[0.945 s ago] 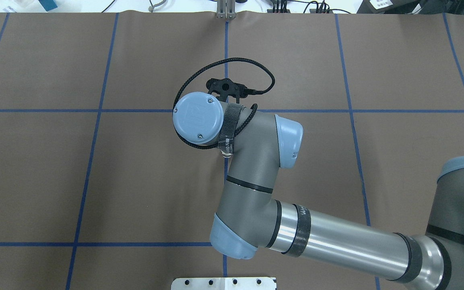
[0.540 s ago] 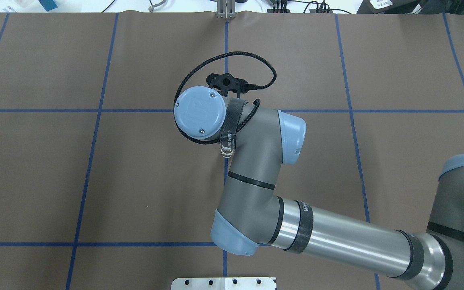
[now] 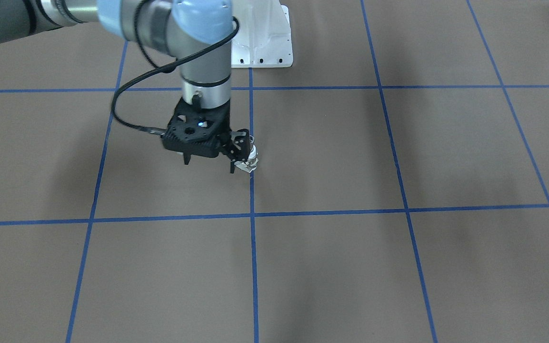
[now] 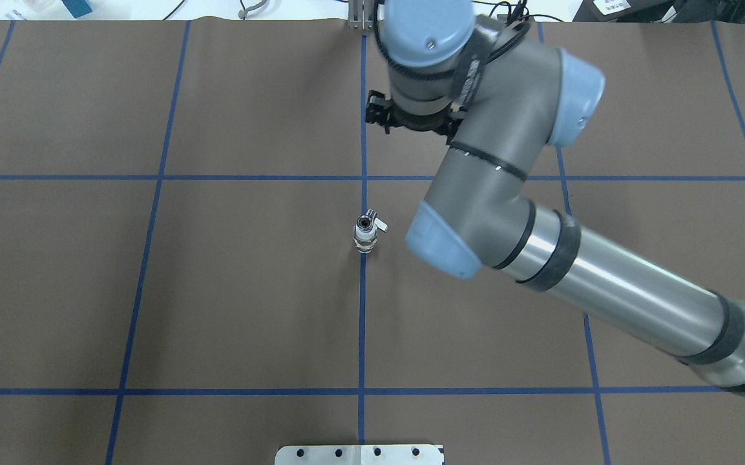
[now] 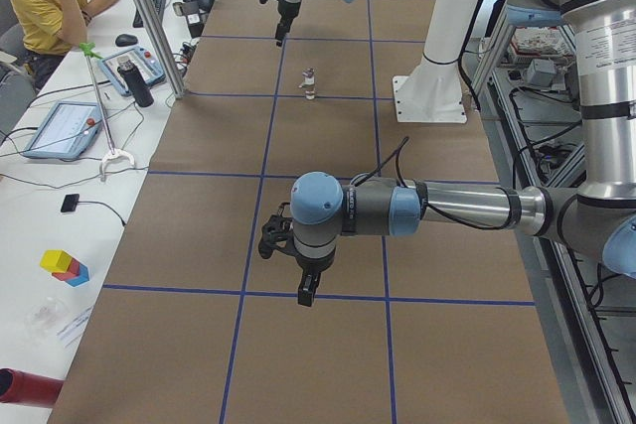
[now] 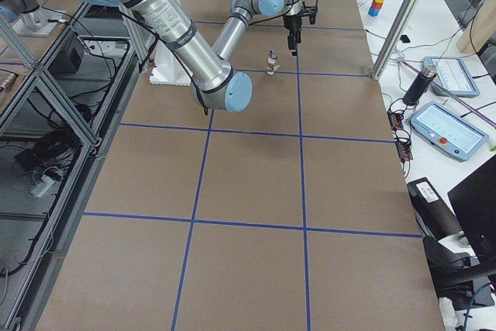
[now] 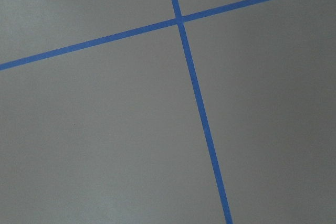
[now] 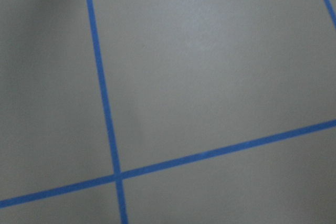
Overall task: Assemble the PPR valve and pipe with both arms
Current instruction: 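Open the right gripper and raise it away from the assembled valve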
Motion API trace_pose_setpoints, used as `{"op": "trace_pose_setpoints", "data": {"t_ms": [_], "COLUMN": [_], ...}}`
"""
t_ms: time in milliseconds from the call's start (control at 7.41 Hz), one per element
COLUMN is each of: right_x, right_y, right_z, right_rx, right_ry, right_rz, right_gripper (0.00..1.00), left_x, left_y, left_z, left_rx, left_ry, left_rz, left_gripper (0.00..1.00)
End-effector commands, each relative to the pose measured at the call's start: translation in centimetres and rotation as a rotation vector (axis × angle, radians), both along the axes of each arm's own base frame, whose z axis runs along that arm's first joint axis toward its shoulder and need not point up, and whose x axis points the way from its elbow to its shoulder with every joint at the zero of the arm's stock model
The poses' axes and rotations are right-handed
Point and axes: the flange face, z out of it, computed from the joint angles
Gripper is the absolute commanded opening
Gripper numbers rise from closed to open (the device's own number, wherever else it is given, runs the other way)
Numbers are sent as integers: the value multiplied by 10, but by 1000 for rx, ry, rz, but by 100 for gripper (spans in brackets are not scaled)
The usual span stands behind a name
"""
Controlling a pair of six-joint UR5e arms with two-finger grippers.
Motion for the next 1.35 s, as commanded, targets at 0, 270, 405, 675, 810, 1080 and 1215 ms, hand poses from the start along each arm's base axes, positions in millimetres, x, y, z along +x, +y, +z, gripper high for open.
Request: {"op": "trace_pose_setpoints", "data": {"t_ms": [0,270,405,675,810,1080,1215], "right_x": [148,285,347,432,460,510,522], "right_y": [-50,-69,-69,-45,-21,45,71], "right_z": [83,196,256,335,374,451,477], "right_rx": [63,138,173,170,130,73,23], "right_ry": [28,79,89,54,54,32,22], "right_rz": [-135,-290,-345,-395,-388,-391,-368], "right_gripper": [100,100,100,100,100,100,100], "left_x": [1,1,1,1,1,2,4], "left_y": [2,-2,-3,-5,-4,4,23], "left_z": [4,14,11,6,10,19,44], "left_rx": [-43,11,19,46,13,-32,-92], "left_ry": [16,14,14,12,16,20,19], "left_rz": [-62,-65,-65,-71,-82,-98,-92], "left_gripper": [100,100,100,100,100,100,100]}}
